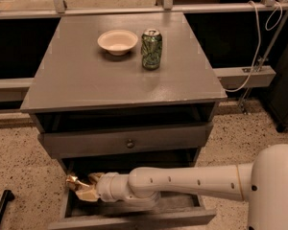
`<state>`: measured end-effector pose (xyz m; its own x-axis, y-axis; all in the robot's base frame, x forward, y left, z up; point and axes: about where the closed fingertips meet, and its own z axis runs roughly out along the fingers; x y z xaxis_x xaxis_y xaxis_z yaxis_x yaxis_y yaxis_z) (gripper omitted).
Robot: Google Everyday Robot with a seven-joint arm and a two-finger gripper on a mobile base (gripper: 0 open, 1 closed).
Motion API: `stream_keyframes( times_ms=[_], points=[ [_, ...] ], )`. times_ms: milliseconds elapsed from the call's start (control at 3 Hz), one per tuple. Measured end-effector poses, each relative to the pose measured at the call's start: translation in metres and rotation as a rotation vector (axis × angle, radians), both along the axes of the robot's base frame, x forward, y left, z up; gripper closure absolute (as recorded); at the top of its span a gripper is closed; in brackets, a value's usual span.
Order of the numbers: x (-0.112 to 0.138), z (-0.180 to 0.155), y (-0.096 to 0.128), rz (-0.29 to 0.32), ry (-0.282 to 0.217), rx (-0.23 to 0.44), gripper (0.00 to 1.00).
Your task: Pick orange can from middle drawer and place on counter
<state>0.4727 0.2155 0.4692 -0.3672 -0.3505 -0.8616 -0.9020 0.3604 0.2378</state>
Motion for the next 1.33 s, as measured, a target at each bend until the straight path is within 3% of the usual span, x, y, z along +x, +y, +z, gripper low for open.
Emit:
stream_keyframes(
  times_ms=[333,667,1000,1333],
  points=[
    [-0.033,0.024,0.000,0.067,-0.041,-0.104,1.00],
    [-0.038,0.080,-0.005,0.151,-0.197,-0.164,1.00],
    [-0.028,0.110,-0.006,0.150,-0.269,-0.183,1.00],
    [-0.023,0.116,-0.010,0.169,-0.317,-0.184,1.00]
  ],
)
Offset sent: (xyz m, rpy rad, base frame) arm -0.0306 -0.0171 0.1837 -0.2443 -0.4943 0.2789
